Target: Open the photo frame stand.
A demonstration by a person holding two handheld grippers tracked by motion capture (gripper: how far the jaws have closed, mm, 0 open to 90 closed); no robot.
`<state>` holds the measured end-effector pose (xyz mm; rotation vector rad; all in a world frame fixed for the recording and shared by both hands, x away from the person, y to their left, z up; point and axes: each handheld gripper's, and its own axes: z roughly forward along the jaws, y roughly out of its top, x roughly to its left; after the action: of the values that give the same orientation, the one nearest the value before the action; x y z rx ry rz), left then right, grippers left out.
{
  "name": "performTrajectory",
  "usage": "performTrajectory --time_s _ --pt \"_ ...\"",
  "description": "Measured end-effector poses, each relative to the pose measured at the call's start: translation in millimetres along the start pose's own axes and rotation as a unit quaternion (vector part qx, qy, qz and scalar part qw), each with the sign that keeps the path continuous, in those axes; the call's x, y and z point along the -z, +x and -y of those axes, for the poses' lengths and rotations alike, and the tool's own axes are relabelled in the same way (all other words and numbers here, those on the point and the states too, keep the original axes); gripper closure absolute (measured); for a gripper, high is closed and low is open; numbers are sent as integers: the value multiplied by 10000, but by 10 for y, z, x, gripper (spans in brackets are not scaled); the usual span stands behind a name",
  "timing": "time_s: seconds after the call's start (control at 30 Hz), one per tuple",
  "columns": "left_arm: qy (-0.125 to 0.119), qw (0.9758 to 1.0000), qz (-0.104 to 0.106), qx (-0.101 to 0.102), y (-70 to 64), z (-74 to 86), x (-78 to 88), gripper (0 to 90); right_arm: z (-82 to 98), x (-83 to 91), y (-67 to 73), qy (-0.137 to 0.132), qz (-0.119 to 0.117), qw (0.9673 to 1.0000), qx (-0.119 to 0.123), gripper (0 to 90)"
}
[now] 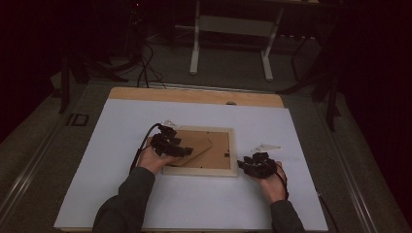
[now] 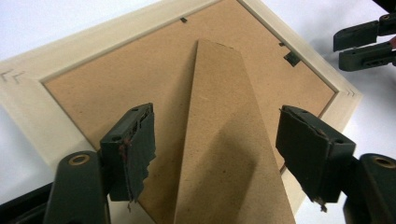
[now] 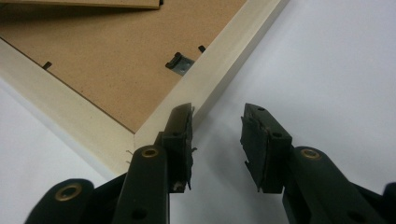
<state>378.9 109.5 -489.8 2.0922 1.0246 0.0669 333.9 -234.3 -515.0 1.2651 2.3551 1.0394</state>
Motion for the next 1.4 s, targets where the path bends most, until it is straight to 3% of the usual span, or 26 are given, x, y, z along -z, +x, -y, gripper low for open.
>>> performTrajectory --time_s 0.5,0.8,0.9,1.07,1.4 --pt "205 9997 77 -51 -21 14 -125 221 3 -2 -10 -4 2 10000 -14 618" --pt "435 9989 136 -62 -20 29 -218 233 5 -2 -12 1 -6 10000 -22 616" --pt "484 9986 102 -183 -40 23 -224 248 6 -4 -15 4 -6 10000 -22 615" --pt "543 9980 23 -323 -75 26 -241 351 6 -12 -13 8 -8 10000 -13 614" --pt "520 9974 -30 -496 -101 18 -232 384 -3 0 -21 -6 -10 10000 -40 610"
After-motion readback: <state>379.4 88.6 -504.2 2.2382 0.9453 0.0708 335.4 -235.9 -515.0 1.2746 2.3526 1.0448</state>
